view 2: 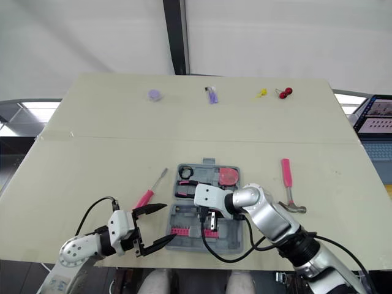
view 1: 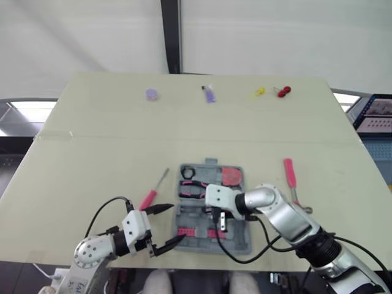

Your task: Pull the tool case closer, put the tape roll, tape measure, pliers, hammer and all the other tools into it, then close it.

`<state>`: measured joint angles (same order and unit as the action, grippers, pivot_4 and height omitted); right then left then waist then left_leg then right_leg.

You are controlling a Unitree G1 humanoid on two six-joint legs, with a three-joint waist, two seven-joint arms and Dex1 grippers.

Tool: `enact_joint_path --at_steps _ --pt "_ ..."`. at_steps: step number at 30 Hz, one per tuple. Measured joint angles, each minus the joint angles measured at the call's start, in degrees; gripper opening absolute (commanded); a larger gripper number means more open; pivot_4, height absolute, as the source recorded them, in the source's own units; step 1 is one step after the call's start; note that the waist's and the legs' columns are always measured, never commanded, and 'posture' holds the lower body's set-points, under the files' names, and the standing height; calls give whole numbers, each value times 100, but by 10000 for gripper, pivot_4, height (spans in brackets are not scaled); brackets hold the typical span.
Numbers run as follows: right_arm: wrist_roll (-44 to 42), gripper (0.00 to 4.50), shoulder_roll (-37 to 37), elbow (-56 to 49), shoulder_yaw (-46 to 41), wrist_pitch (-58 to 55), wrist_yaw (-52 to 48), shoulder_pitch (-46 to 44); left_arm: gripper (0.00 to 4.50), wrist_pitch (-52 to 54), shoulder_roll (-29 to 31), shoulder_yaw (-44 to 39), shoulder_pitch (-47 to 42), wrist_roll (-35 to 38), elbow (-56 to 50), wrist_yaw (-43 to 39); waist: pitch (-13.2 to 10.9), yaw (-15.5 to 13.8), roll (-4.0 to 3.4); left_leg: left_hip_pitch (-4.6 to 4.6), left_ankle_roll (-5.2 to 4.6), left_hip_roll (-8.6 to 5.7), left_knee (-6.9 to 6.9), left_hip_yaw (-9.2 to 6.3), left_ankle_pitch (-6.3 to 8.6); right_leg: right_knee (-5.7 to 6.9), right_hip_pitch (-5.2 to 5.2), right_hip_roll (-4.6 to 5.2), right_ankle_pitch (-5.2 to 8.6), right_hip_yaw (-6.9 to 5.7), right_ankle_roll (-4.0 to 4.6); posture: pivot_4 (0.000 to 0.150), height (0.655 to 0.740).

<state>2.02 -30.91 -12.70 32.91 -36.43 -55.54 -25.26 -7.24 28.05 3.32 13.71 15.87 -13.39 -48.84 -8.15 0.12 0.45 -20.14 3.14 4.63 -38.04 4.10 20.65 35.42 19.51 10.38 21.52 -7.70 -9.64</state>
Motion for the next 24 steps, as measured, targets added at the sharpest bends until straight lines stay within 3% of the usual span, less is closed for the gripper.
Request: enact_joint_path --at_steps 13,18,24 --pt "-106 304 145 176 -24 -282 18 48 45000 22 -18 1 -64 41 22 -19 156 -4 -3 10 0 -1 18 -1 0 -27 -18 -1 0 -5 0 1500 7400" --pt "-111 304 227 367 -17 -233 16 75 45000 38 -18 1 -104 55 43 -54 185 1 -11 108 5 0 75 3 3 -75 -104 -6 1 -5 2 1500 7400" --pt "-111 304 242 476 -16 -45 2 90 45000 60 -16 1 -121 59 87 -92 208 0 -7 108 8 0 77 2 5 -79 -105 -7 1 -5 2 1500 7400"
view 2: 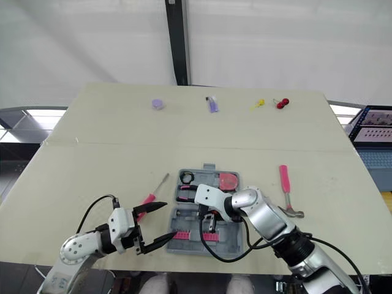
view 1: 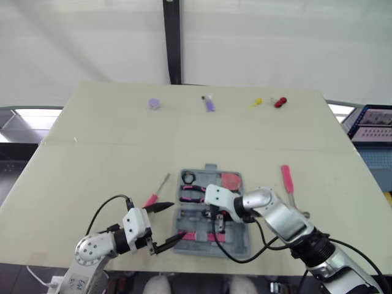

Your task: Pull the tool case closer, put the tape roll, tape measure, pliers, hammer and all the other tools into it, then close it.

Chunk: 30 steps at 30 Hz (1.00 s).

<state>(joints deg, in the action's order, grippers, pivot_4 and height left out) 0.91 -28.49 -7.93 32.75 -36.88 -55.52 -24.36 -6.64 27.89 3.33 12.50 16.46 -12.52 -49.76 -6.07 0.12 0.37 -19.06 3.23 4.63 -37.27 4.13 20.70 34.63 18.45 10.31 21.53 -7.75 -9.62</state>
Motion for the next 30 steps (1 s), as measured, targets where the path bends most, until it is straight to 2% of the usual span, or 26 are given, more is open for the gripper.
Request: enact_joint_path --at_steps 5,7,12,19,24,30 --pt "-237 304 -36 117 -229 301 -132 93 45000 -1 -3 0 -51 4 7 -44 -21 -3 -13 -13 1 0 -6 0 1 -6 4 -2 0 1 0 1500 7400" --pt "-408 304 -55 114 -399 420 -257 137 45000 -5 -4 -1 -50 4 21 -52 -63 -13 -40 -18 1 0 1 0 1 -12 10 -2 0 1 0 1500 7400" --pt "-858 304 -93 103 -699 365 -508 161 45000 -34 -52 4 -61 6 72 -62 -198 5 -52 -39 1 0 -14 2 0 -2 28 -2 -2 4 -3 1500 7400" --pt "-1293 304 -201 -91 -1395 194 -519 -464 45000 -91 -118 9 -82 6 190 -64 -254 5 -44 -122 1 2 -64 -4 0 45 113 -2 -2 5 -3 1500 7400" --pt "-1283 304 -287 -79 -1333 199 -521 -376 45000 -119 -130 7 -82 5 202 -64 -261 -2 -38 -126 1 2 -71 -4 0 47 113 -1 -3 6 -5 1500 7400" --pt "-1053 304 -457 -108 -866 202 -532 -132 45000 -154 -150 9 -79 4 202 -63 -261 -1 -38 -126 1 2 -70 -4 0 47 114 -1 -3 5 -5 1500 7400"
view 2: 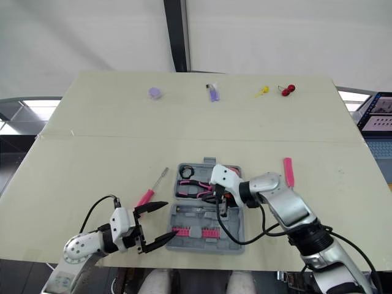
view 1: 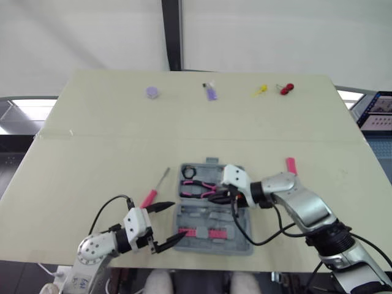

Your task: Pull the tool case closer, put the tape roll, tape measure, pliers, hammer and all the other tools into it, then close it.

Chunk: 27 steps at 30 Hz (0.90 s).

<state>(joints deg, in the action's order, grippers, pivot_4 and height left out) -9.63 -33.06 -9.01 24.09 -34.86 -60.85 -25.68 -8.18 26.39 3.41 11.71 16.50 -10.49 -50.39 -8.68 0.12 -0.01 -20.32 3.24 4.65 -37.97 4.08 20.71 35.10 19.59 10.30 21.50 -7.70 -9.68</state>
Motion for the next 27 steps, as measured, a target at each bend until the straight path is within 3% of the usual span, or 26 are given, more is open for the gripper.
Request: enact_joint_path --at_steps 12,27 --pt "395 304 32 1 399 103 73 67 45000 -1 0 3 5 0 -1 0 0 3 0 1 0 0 -1 0 0 0 -2 0 0 0 0 1500 7400" --pt "253 304 93 -23 266 79 81 68 45000 1 -16 13 6 0 -1 19 0 3 0 1 0 0 -2 0 0 1 -1 0 0 0 0 1500 7400"
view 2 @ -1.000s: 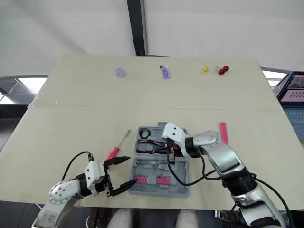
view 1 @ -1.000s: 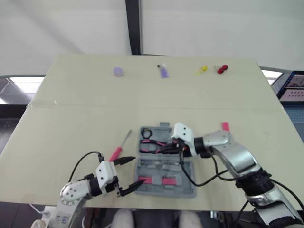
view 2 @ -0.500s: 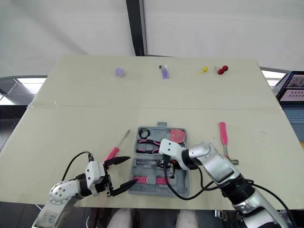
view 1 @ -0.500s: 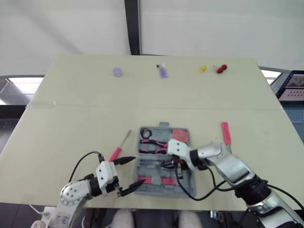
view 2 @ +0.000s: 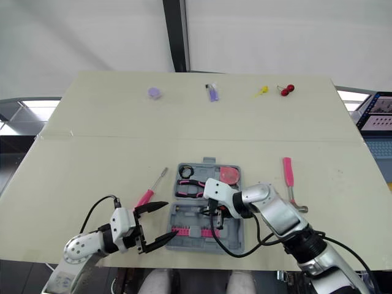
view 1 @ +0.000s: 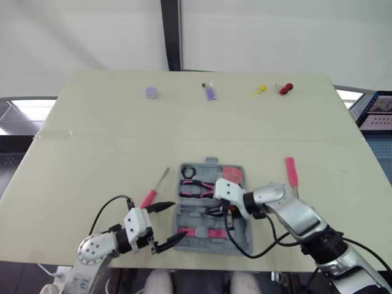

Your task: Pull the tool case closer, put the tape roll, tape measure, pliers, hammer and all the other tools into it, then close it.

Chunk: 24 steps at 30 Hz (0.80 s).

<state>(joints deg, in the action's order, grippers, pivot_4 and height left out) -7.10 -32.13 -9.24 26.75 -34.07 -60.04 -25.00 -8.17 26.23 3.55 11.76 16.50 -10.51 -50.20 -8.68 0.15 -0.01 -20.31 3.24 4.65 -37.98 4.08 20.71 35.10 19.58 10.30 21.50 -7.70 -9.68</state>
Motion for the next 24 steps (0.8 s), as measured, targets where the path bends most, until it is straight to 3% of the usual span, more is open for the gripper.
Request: enact_joint_path --at_steps 24 --pt "336 304 -8 -72 114 48 113 0 45000 187 0 52 4 1 -129 61 1 1 0 1 0 0 0 0 0 2 0 0 0 0 0 1500 7400"
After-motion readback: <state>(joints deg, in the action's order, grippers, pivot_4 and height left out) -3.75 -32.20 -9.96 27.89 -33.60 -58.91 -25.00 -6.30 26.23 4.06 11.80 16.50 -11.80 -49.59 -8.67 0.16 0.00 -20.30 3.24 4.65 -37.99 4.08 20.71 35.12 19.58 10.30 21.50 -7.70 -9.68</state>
